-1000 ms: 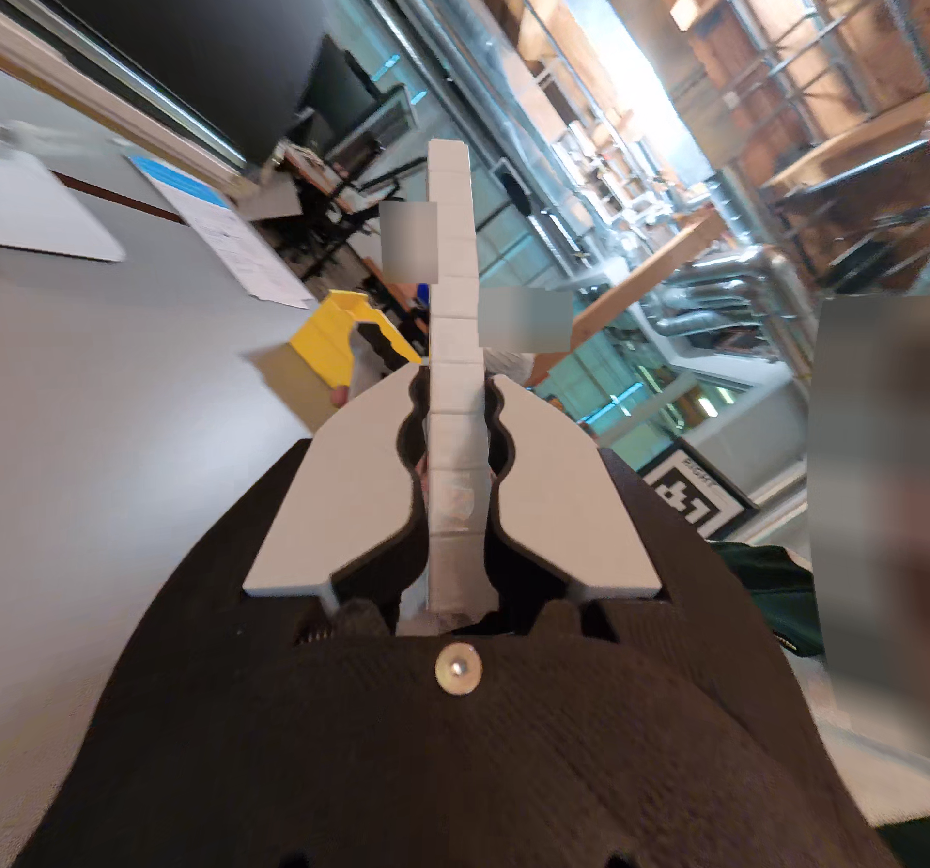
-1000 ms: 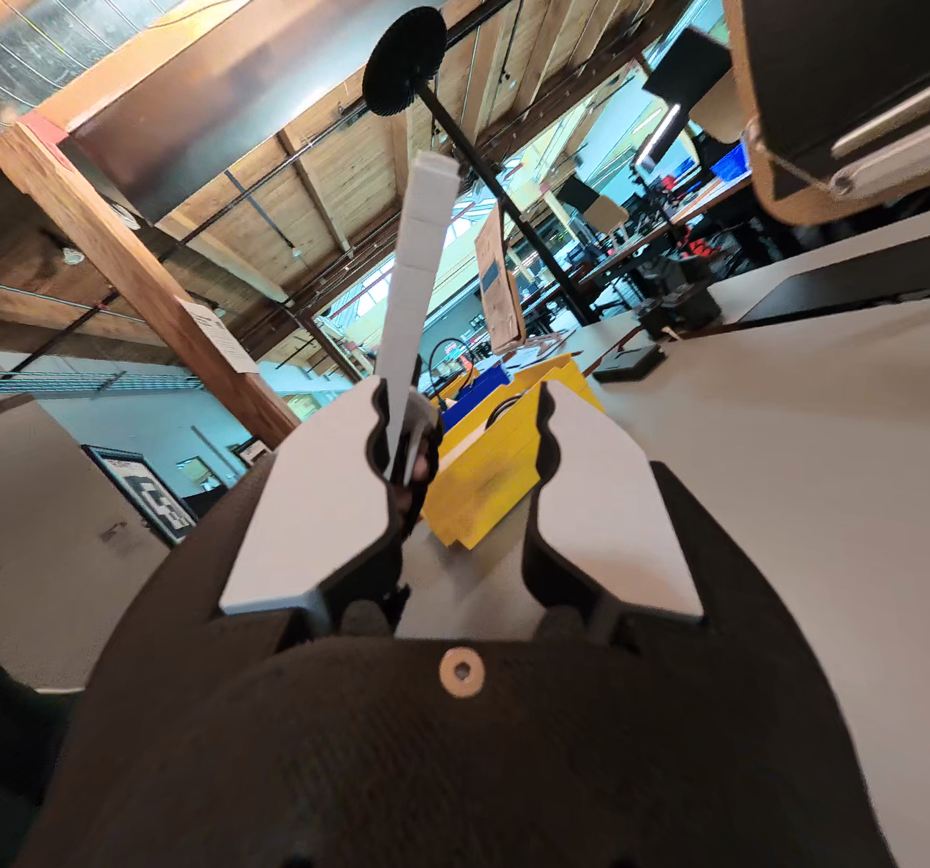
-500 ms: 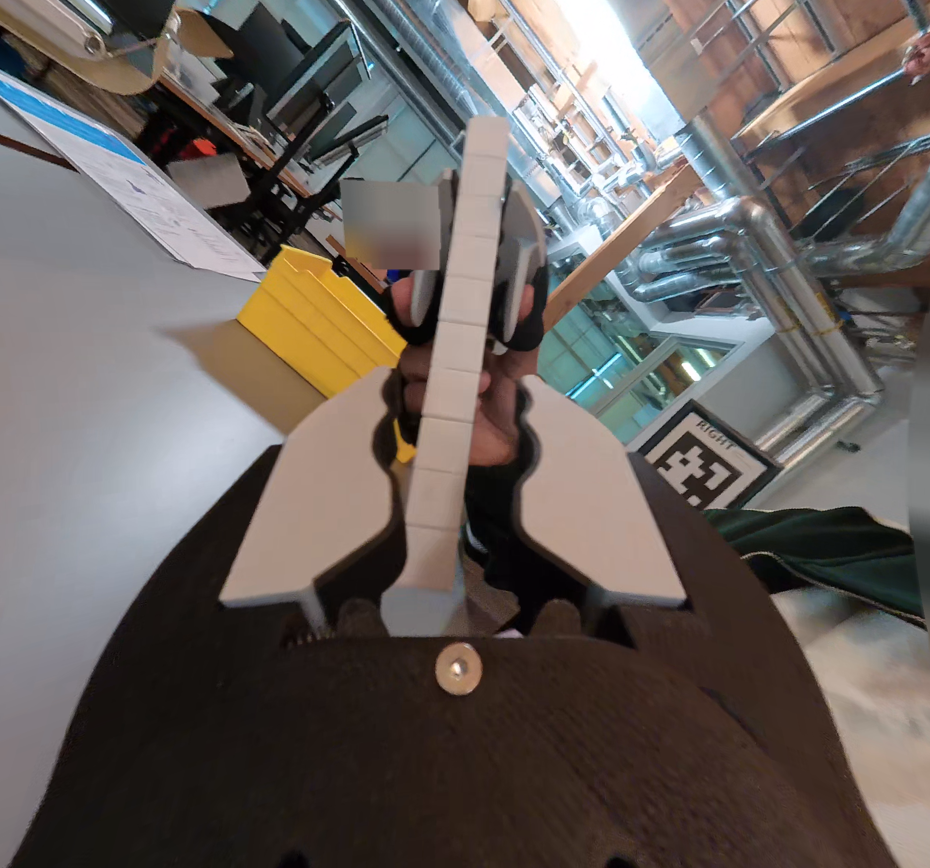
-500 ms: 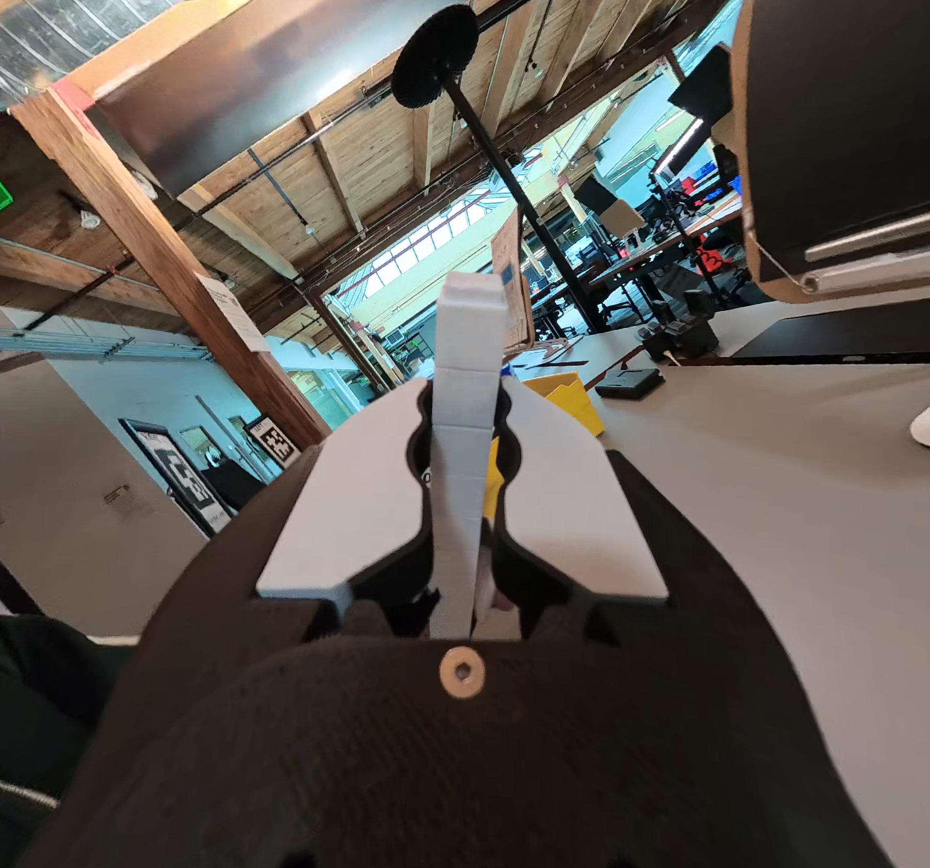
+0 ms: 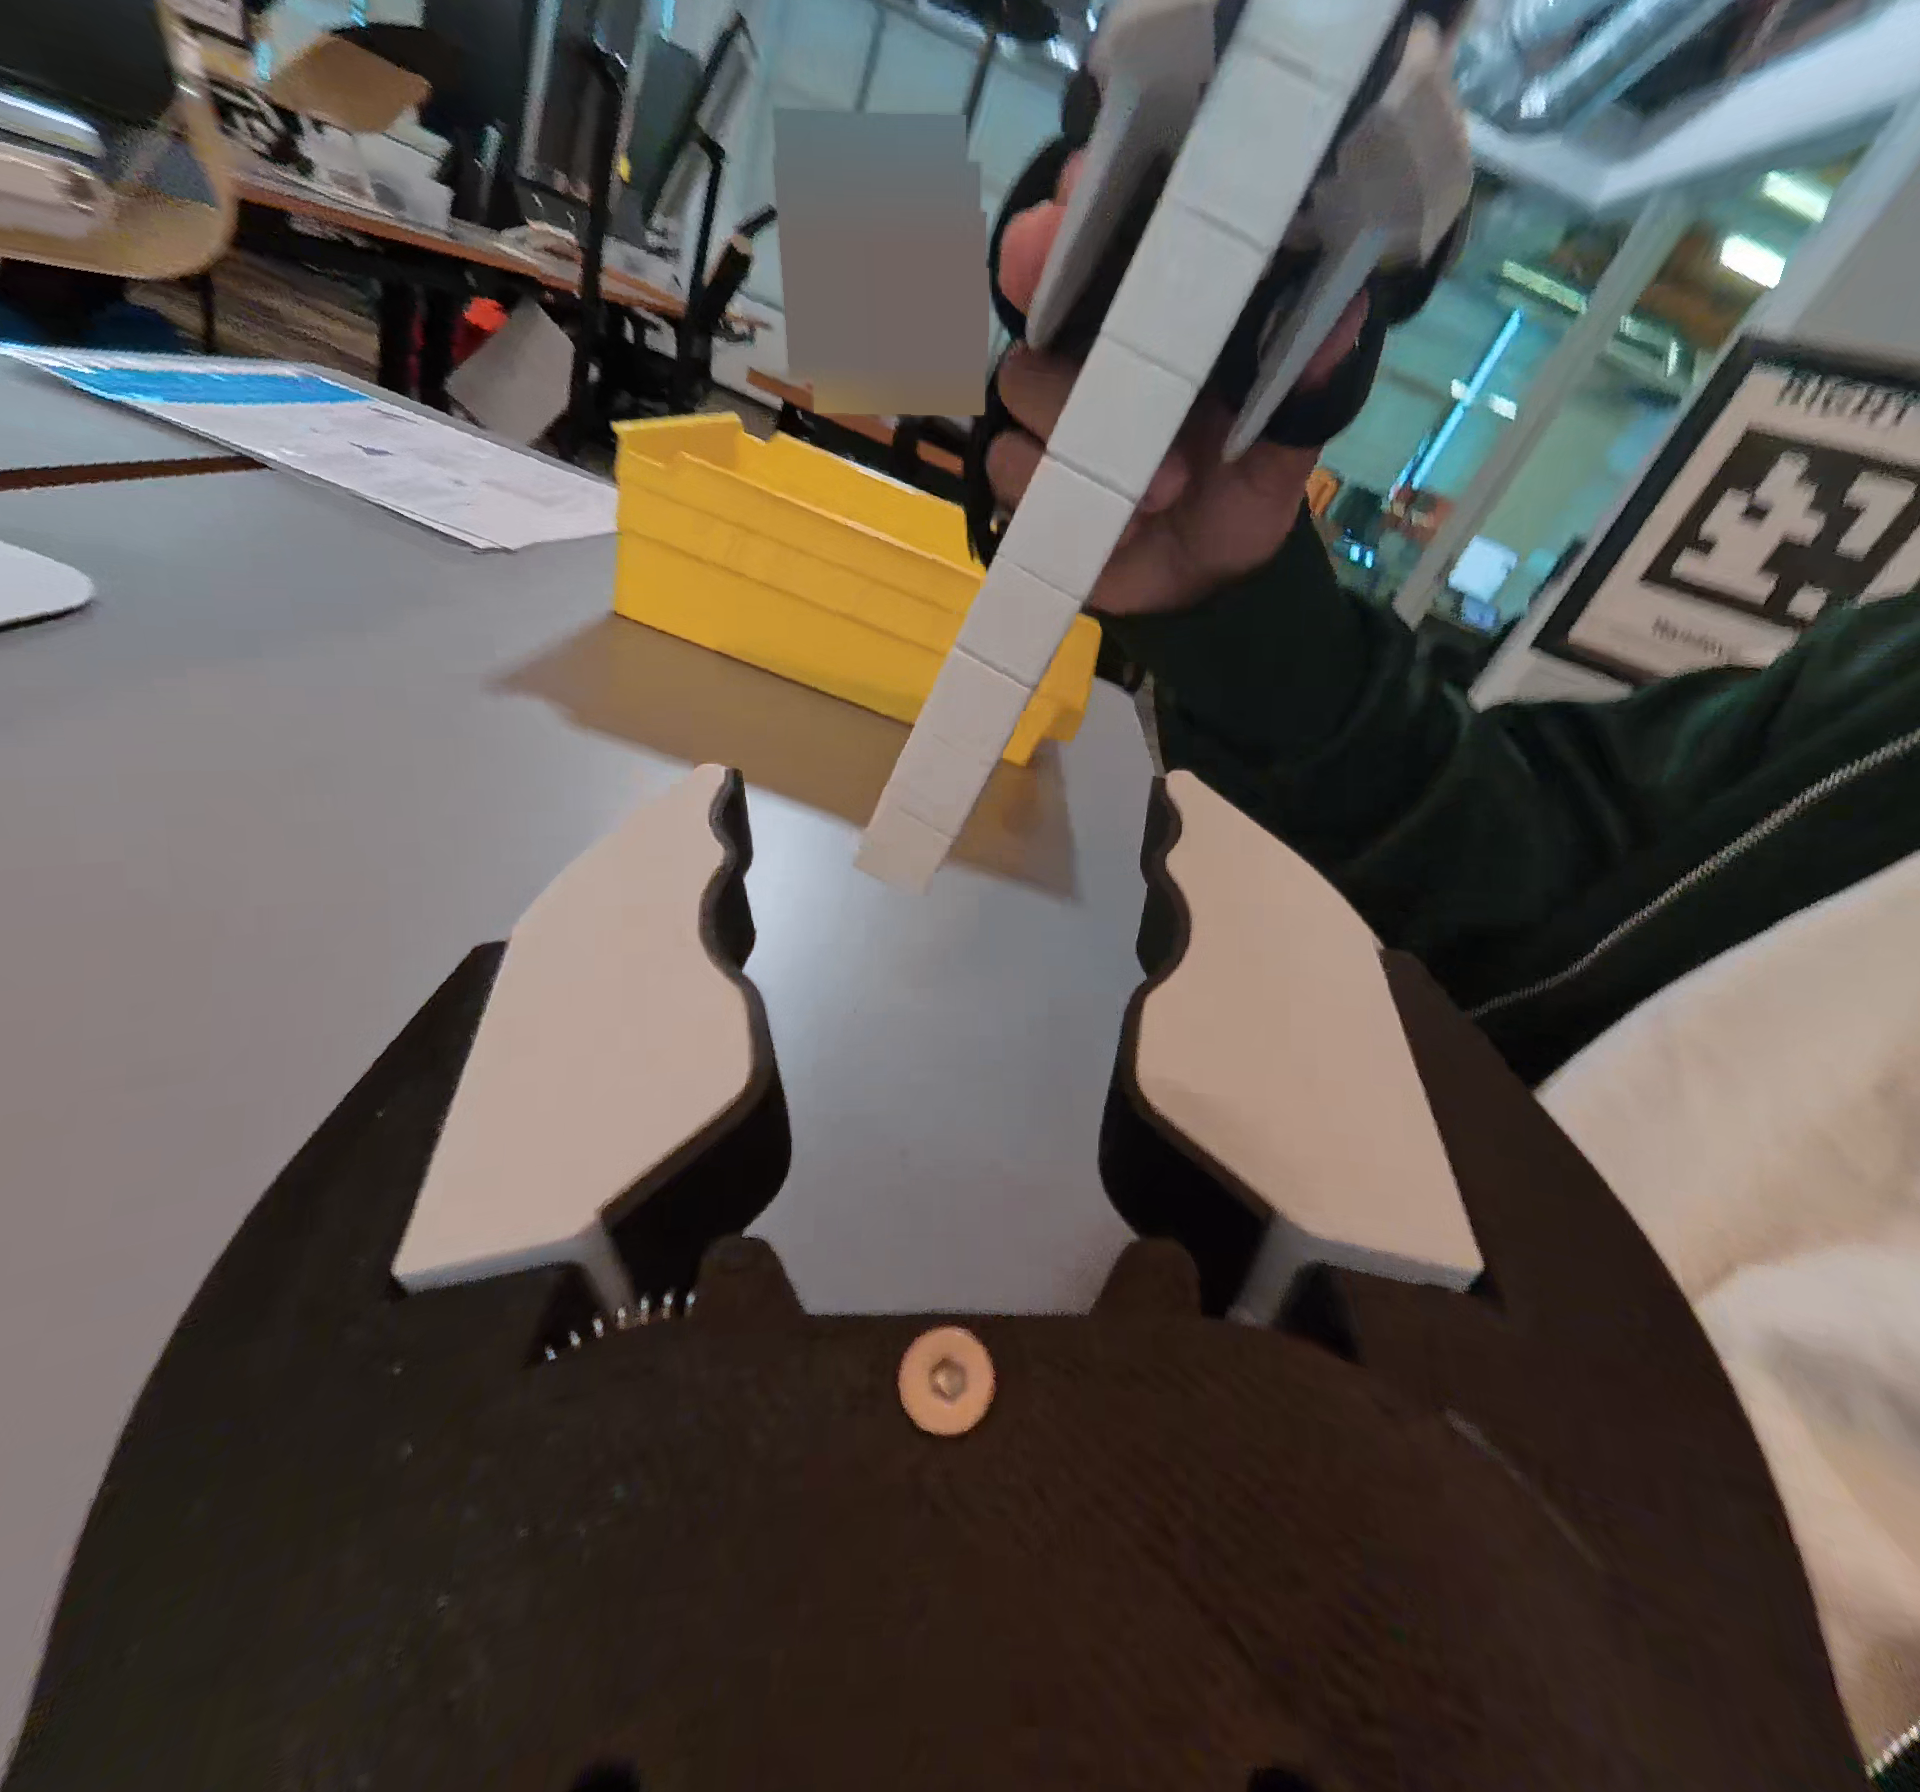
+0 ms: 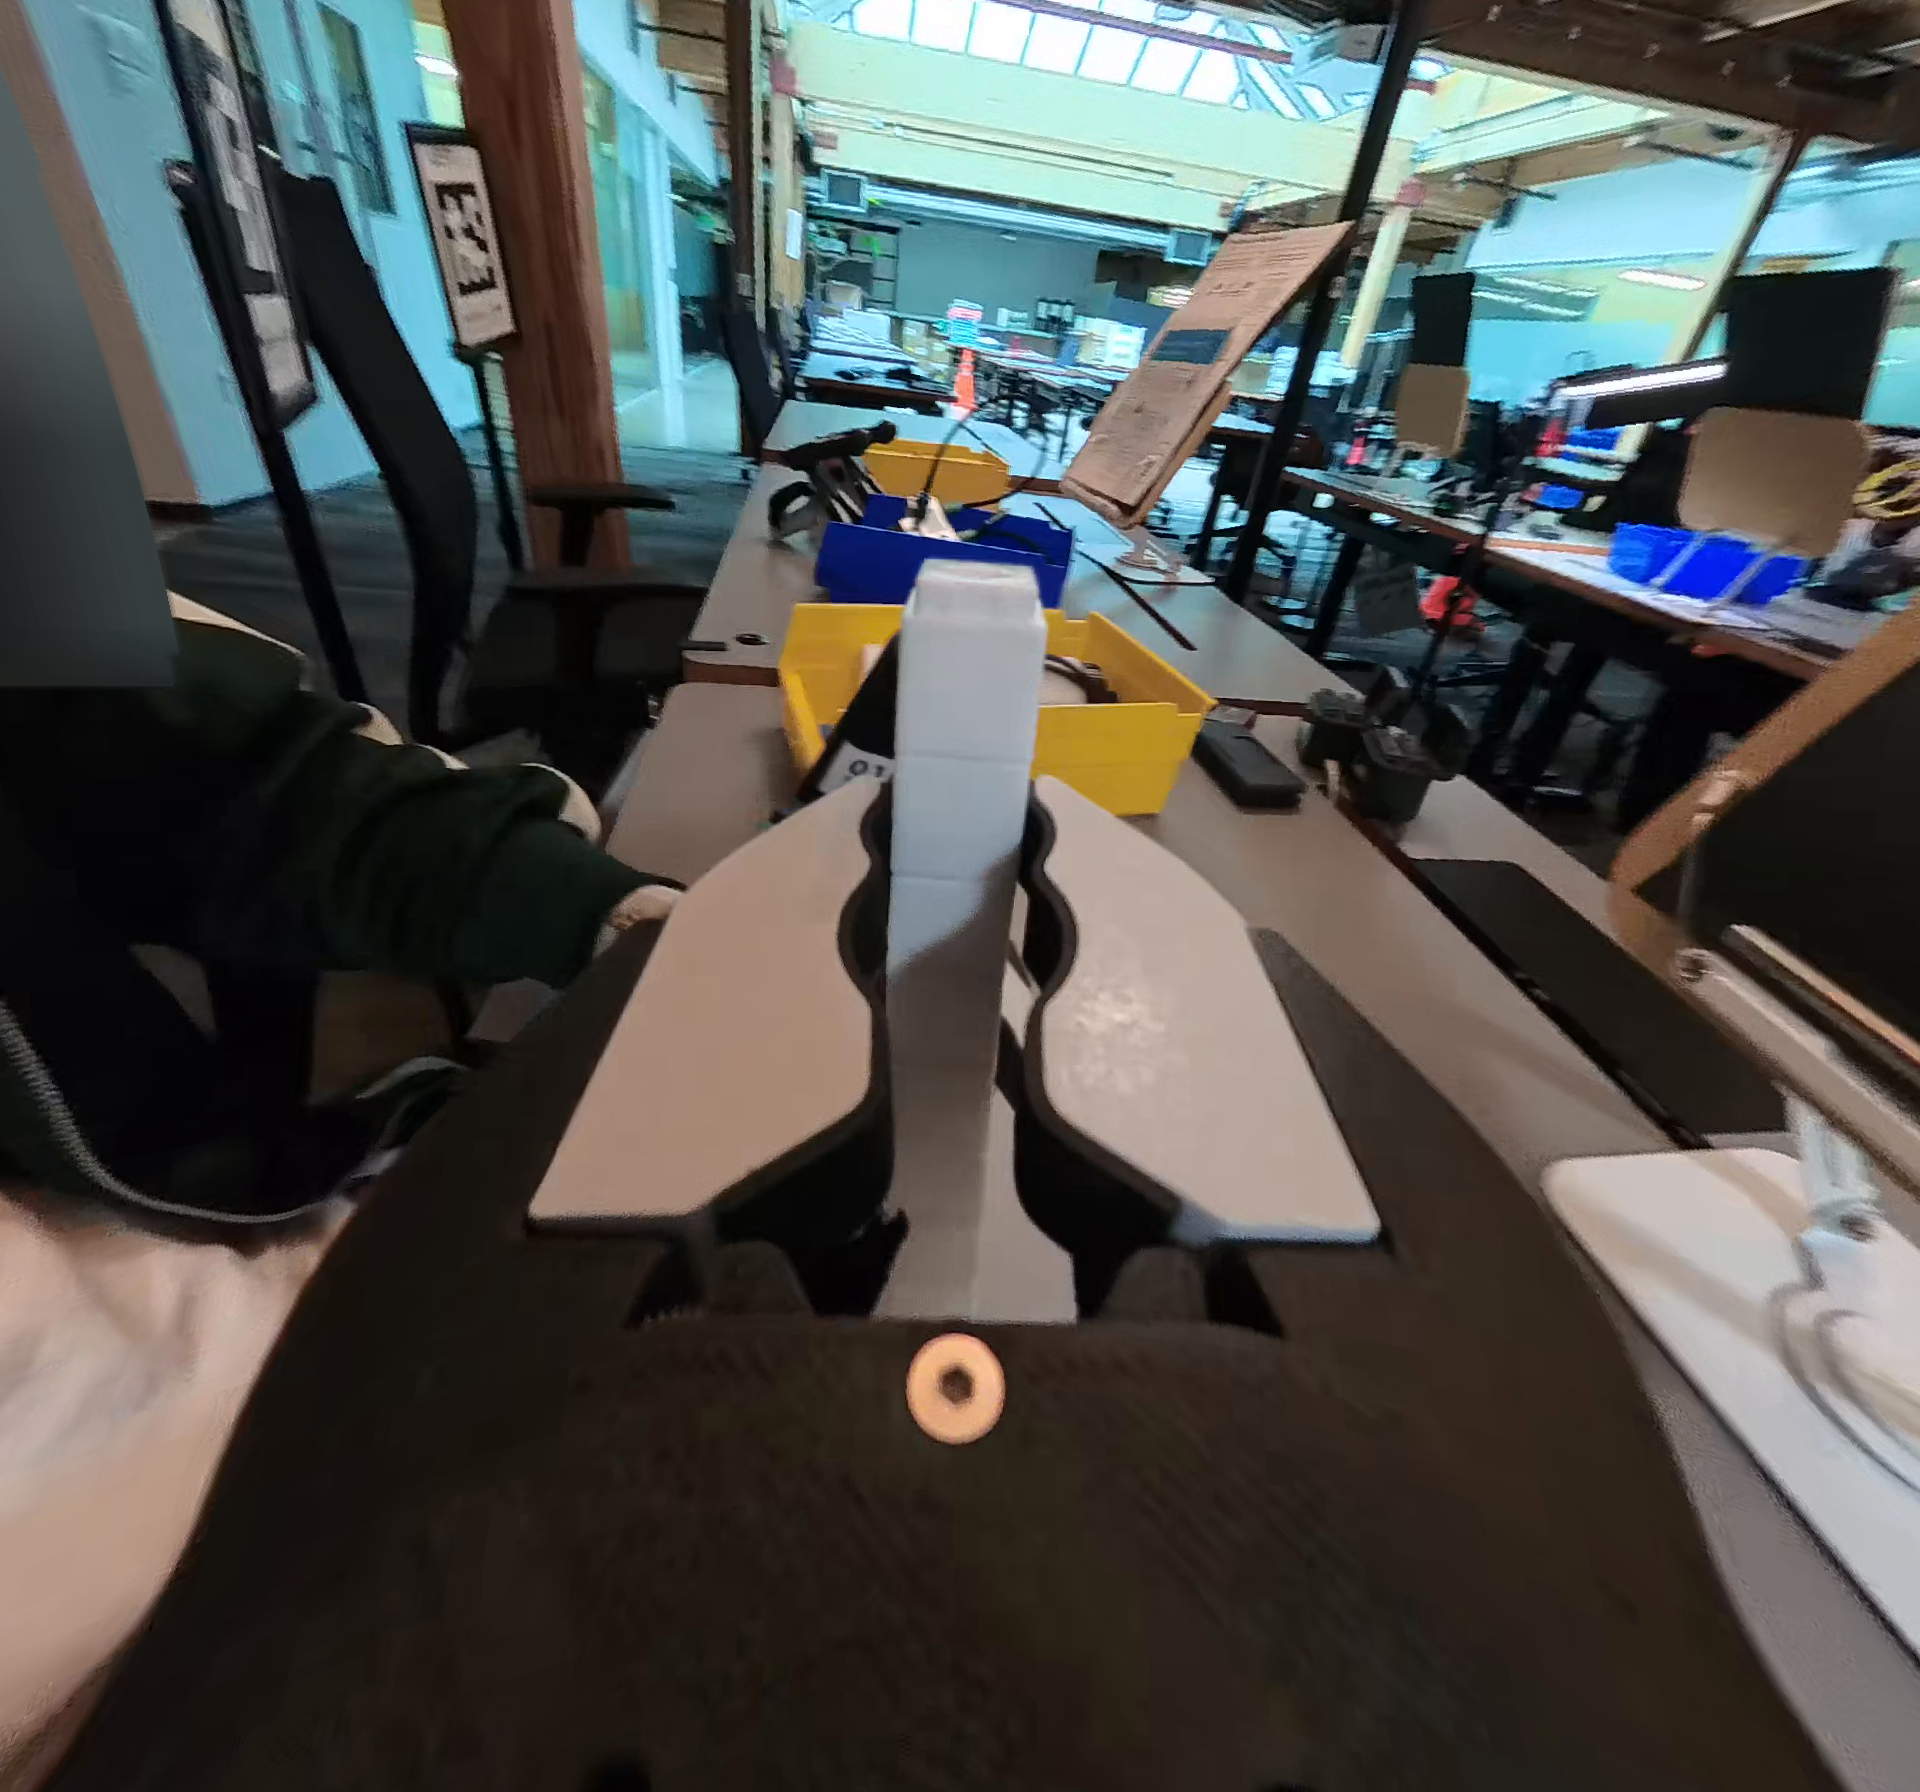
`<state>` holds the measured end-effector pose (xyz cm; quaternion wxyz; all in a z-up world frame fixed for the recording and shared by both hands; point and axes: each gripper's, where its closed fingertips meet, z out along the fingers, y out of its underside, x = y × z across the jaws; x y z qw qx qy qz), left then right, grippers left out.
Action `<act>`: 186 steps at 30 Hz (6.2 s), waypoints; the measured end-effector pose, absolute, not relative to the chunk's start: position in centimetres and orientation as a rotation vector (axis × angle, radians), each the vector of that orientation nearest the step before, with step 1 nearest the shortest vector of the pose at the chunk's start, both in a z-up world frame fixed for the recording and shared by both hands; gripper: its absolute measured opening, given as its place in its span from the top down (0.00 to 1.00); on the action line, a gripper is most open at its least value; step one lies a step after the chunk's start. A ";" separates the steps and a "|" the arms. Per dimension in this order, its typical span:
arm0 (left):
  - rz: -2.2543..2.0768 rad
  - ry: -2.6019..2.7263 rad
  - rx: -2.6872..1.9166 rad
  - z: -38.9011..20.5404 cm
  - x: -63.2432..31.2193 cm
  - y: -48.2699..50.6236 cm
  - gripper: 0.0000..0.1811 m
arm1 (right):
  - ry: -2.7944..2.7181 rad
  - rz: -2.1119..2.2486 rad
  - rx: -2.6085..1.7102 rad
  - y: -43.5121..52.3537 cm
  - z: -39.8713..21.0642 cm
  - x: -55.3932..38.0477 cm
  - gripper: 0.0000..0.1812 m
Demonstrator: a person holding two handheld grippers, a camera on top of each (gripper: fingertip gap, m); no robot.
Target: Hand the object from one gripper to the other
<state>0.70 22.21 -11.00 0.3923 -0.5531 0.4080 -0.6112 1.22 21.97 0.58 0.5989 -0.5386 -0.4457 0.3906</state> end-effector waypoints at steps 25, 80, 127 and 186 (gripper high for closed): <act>-1.368 1.353 -1.356 -13.6 2.9 18.8 0.87 | -0.969 1.094 -1.212 21.3 -0.2 -1.0 0.63; -1.087 1.067 -1.317 -12.5 1.5 23.3 0.51 | -0.768 1.024 -1.333 24.1 -9.1 0.7 0.87; -1.291 0.986 -1.279 -1.7 -3.7 23.1 0.87 | -0.904 1.158 -1.395 22.2 -12.7 -3.4 0.59; -1.345 0.940 -1.517 -11.6 -0.9 24.8 0.72 | -0.799 1.252 -1.298 22.0 -9.6 -1.4 0.88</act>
